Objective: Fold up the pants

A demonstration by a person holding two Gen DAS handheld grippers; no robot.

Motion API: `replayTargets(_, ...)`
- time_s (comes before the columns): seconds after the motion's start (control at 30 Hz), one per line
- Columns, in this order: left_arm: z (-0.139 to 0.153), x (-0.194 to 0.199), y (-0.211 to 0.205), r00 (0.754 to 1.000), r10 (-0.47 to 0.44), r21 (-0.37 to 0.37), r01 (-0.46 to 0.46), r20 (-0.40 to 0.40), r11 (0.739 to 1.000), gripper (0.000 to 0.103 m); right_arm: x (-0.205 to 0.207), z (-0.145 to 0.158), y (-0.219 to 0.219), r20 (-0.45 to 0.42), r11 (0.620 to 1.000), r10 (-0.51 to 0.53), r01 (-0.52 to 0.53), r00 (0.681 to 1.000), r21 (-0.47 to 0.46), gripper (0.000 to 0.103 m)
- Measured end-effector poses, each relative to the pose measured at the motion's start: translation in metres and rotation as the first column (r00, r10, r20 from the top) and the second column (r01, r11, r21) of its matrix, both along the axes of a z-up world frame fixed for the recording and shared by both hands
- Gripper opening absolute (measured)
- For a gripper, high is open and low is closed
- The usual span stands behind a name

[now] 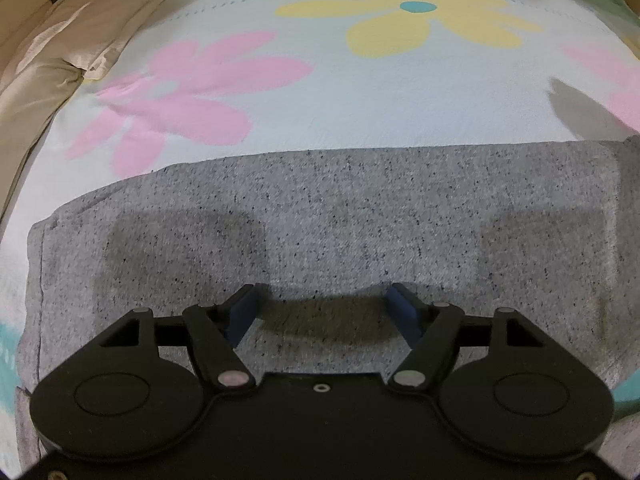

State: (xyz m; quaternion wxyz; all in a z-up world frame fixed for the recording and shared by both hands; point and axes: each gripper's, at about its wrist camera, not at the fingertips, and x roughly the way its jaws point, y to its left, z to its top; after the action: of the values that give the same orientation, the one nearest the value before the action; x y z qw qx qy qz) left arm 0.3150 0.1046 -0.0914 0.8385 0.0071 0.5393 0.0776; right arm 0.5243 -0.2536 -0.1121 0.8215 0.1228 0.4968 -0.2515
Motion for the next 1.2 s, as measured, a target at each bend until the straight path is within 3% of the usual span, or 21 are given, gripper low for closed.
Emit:
replayTargets(0.03, 0.0, 0.001, 0.002, 1.0, -0.003, -0.001, 0.003, 0.0, 1.0, 0.074, -0.007, 0.0, -0.005, 0.01, 0.999, 0.005, -0.006, 1.0, 0.032, 0.034)
replayTargets(0.07, 0.001, 0.002, 0.002, 1.0, -0.006, -0.002, 0.006, 0.001, 1.0, 0.073, -0.013, 0.001, -0.011, 0.013, 0.997, 0.029, -0.03, 0.999, 0.065, 0.01)
replayTargets(0.1, 0.001, 0.002, 0.003, 1.0, -0.012, -0.004, 0.012, 0.003, 1.0, 0.072, -0.017, 0.003, -0.016, 0.01, 0.996, 0.044, -0.045, 0.999, 0.08, 0.001)
replayTargets(0.3, 0.014, 0.007, 0.005, 0.998, -0.058, -0.031, 0.058, 0.023, 0.998, 0.066, -0.068, 0.028, -0.035, 0.032, 0.985, 0.145, -0.147, 0.989, 0.091, 0.001)
replayTargets(0.57, 0.058, 0.016, 0.008, 0.984, -0.024, -0.096, 0.041, 0.178, 0.995, 0.066, -0.137, 0.039, -0.044, 0.039, 0.972, 0.197, -0.2, 0.98, 0.121, 0.001)
replayTargets(0.7, 0.054, 0.02, 0.015, 0.988, 0.006, -0.164, 0.02, 0.156, 0.986, 0.066, -0.157, 0.024, -0.044, 0.025, 0.971, 0.18, -0.182, 0.983, 0.153, 0.001)
replayTargets(0.83, 0.034, 0.027, 0.016, 0.996, 0.025, -0.198, -0.009, 0.08, 0.98, 0.066, -0.164, 0.013, -0.047, 0.004, 0.969, 0.168, -0.165, 0.986, 0.182, 0.001)
replayTargets(0.97, 0.017, 0.036, 0.022, 0.997, 0.074, -0.208, -0.067, 0.022, 0.976, 0.066, -0.161, 0.009, -0.047, -0.011, 0.977, 0.177, -0.174, 0.984, 0.123, 0.001)
replayTargets(1.2, 0.004, 0.049, 0.027, 0.991, 0.135, -0.238, -0.125, 0.024, 0.963, 0.066, -0.161, 0.007, -0.06, 0.005, 0.973, 0.175, -0.174, 0.985, 0.153, 0.001)
